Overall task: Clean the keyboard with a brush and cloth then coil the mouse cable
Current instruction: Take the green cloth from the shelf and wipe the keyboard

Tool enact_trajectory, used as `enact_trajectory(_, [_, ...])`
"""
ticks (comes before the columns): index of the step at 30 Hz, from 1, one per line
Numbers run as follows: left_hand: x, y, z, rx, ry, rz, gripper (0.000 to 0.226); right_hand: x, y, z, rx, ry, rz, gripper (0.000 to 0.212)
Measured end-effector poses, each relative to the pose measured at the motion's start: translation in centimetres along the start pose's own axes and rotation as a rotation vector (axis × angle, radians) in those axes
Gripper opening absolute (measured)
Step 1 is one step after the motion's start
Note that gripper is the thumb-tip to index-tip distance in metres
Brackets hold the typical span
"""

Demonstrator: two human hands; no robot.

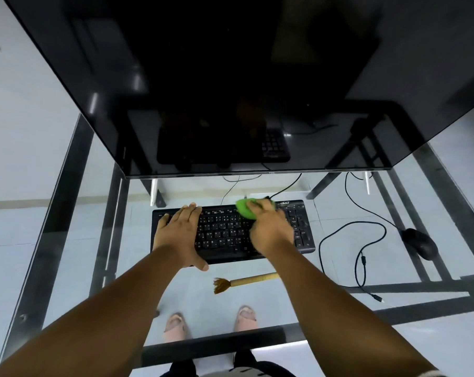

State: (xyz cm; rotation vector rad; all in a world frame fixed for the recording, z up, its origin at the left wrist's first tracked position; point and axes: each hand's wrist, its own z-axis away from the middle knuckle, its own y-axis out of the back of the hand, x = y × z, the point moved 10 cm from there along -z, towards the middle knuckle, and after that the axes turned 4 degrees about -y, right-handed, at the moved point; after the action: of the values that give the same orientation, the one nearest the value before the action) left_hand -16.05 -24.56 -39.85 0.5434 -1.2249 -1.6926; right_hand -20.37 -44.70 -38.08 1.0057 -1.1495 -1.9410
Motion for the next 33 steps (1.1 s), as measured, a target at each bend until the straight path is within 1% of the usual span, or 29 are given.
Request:
enact_trajectory(3, [0.2, 0.1, -0.1, -0.003, 0.0, -0.019, 0.142, 6.0, 2.0, -0.8, 0.044, -0.185, -0.045, 0.074])
enact_trajectory(5, [0.4, 0.3, -0.2, -0.008, 0.007, -0.045, 0.143, 7.7, 2.7, -1.3, 0.059, -0.235, -0.059, 0.071])
enact_trajectory(7, [0.5, 0.3, -0.5, -0.028, 0.011, -0.081, 0.144, 6.8, 2.6, -1.3, 0.05, -0.223, -0.073, 0.074])
enact_trajectory(9, [0.7, 0.3, -0.6, -0.045, 0.017, -0.12, 0.145, 4.4, 1.7, -1.0, 0.023, -0.139, -0.084, 0.08])
enact_trajectory(11, [1.0, 0.3, -0.7, -0.057, 0.02, -0.149, 0.145, 2.7, 0.8, -0.3, 0.009, -0.026, -0.061, 0.077])
enact_trajectory(13, [1.2, 0.4, -0.7, -0.069, 0.023, -0.179, 0.145, 3.2, 0.7, 0.1, 0.01, 0.019, -0.027, 0.071])
enact_trajectory(18, [1.9, 0.0, -0.7, -0.162, 0.085, -0.247, 0.148, 9.7, 3.1, -0.4, 0.074, -0.161, -0.053, 0.067])
enact_trajectory(20, [2.5, 0.0, -0.8, -0.192, 0.13, -0.189, 0.15, 10.3, 3.3, -0.8, 0.078, -0.194, -0.068, 0.067])
enact_trajectory(22, [4.3, 0.1, -1.4, -0.183, 0.104, -0.13, 0.152, 9.8, 3.2, -1.1, 0.07, -0.217, -0.091, 0.069])
enact_trajectory(23, [5.6, 0.1, -1.7, -0.172, 0.061, -0.127, 0.151, 9.2, 2.9, -1.2, 0.059, -0.21, -0.111, 0.07])
enact_trajectory(25, [8.0, -0.1, -2.2, -0.167, -0.023, -0.154, 0.149, 7.4, 2.0, -0.9, 0.025, -0.124, -0.116, 0.071])
enact_trajectory(27, [9.0, -0.4, -2.7, -0.167, -0.042, -0.182, 0.144, 6.7, 1.5, -0.3, 0.015, -0.014, -0.061, 0.069])
enact_trajectory(28, [9.1, -0.3, -2.9, -0.158, -0.041, -0.192, 0.142, 7.2, 1.8, -0.2, 0.031, 0.005, -0.04, 0.067])
enact_trajectory(30, [8.8, -0.1, -3.1, -0.14, -0.043, -0.206, 0.139, 9.1, 2.8, -0.5, 0.073, -0.036, -0.024, 0.065])
enact_trajectory(33, [8.8, 0.2, -3.0, -0.144, -0.044, -0.224, 0.139, 11.3, 3.8, -1.6, 0.091, -0.144, -0.055, 0.066])
